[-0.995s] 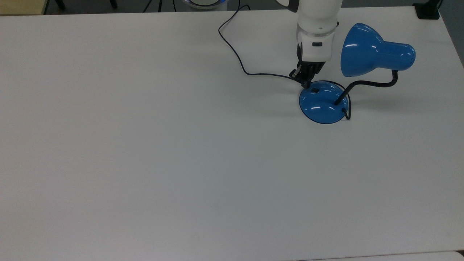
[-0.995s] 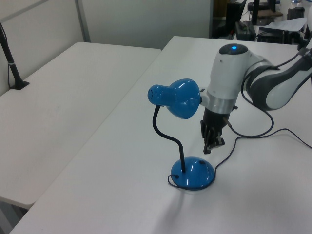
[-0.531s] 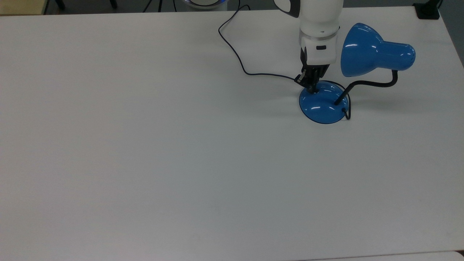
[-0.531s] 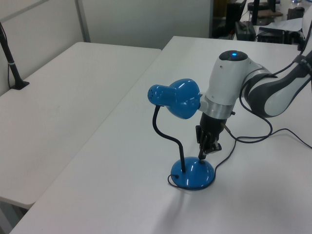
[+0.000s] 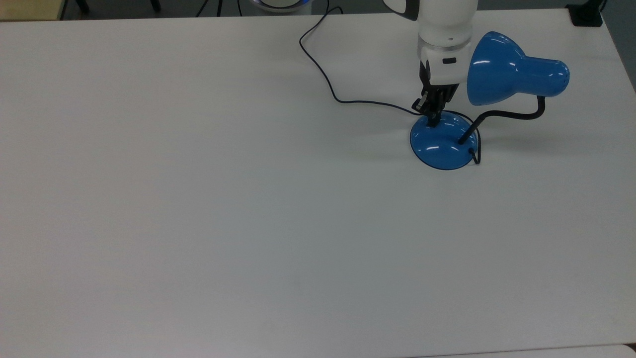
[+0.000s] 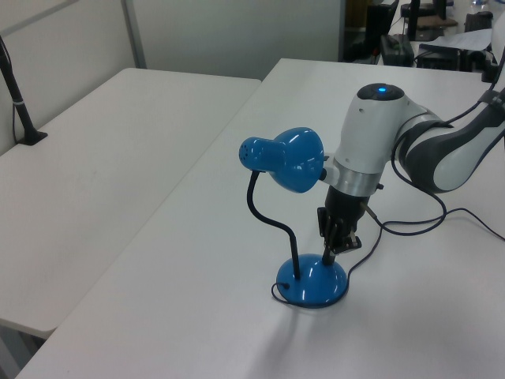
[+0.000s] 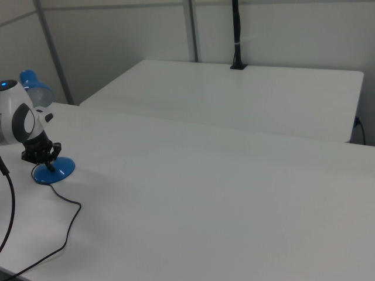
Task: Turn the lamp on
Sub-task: 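Press down on the lamp base switch with the gripper fingertips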
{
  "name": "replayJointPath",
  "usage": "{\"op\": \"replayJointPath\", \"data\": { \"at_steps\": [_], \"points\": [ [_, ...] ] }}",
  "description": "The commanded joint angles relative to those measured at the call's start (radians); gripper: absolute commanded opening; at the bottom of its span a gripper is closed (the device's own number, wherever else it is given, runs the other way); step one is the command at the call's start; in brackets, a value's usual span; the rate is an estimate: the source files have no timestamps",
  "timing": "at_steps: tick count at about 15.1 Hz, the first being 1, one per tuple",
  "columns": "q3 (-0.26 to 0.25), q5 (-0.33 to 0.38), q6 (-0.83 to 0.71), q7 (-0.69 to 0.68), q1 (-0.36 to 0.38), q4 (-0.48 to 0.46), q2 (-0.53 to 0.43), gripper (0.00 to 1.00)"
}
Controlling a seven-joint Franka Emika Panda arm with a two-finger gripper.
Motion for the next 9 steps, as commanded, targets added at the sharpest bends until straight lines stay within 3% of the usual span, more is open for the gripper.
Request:
{"op": "replayJointPath", "data": {
  "at_steps": [1,9],
  "points": [
    [0.014,0.001,0.022,-0.022,-0.011,0.022,0.018,0.00],
    [0.014,-0.002,0.084,-0.027,-0.013,0.028,0.089,0.00]
  ]
}}
